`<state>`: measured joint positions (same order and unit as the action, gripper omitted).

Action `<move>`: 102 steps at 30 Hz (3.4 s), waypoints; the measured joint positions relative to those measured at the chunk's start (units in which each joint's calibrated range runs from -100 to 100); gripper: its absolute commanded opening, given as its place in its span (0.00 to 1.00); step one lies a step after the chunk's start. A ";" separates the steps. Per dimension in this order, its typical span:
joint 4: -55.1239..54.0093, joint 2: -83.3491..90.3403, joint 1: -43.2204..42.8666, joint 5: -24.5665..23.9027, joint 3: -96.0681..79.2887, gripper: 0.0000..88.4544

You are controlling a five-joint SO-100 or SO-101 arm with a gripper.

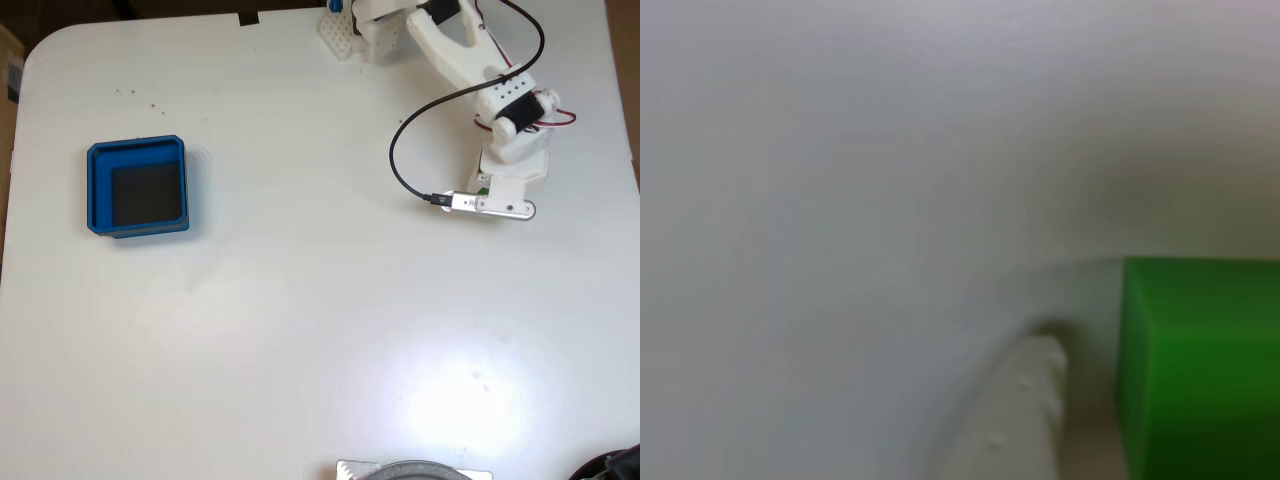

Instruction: Pick up green cube and drop it in the blue box

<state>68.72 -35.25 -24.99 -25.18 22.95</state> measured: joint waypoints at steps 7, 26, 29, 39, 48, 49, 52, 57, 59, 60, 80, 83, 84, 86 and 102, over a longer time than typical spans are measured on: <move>0.00 0.00 0.00 0.10 0.09 0.28; 0.00 0.00 0.00 0.10 0.09 0.07; 0.00 0.00 0.00 0.10 0.09 0.01; 0.83 0.00 0.00 0.15 0.09 0.01; 13.57 7.77 1.14 0.39 0.09 0.01; 14.89 9.52 1.56 0.59 0.09 0.01; 18.45 14.62 3.13 1.86 0.09 0.01; 23.25 23.64 9.53 4.25 0.09 0.01; 23.91 27.32 13.51 5.23 0.09 0.01; 24.00 28.91 15.64 5.71 0.09 0.01; 24.16 31.24 45.72 7.52 0.09 0.01; 24.00 31.24 46.92 8.40 0.09 0.01; 23.67 31.24 47.28 9.33 0.09 0.01; 21.43 31.24 48.42 11.77 0.09 0.01; -5.79 18.88 63.99 23.54 0.09 0.01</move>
<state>62.93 -16.37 39.00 -1.64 23.04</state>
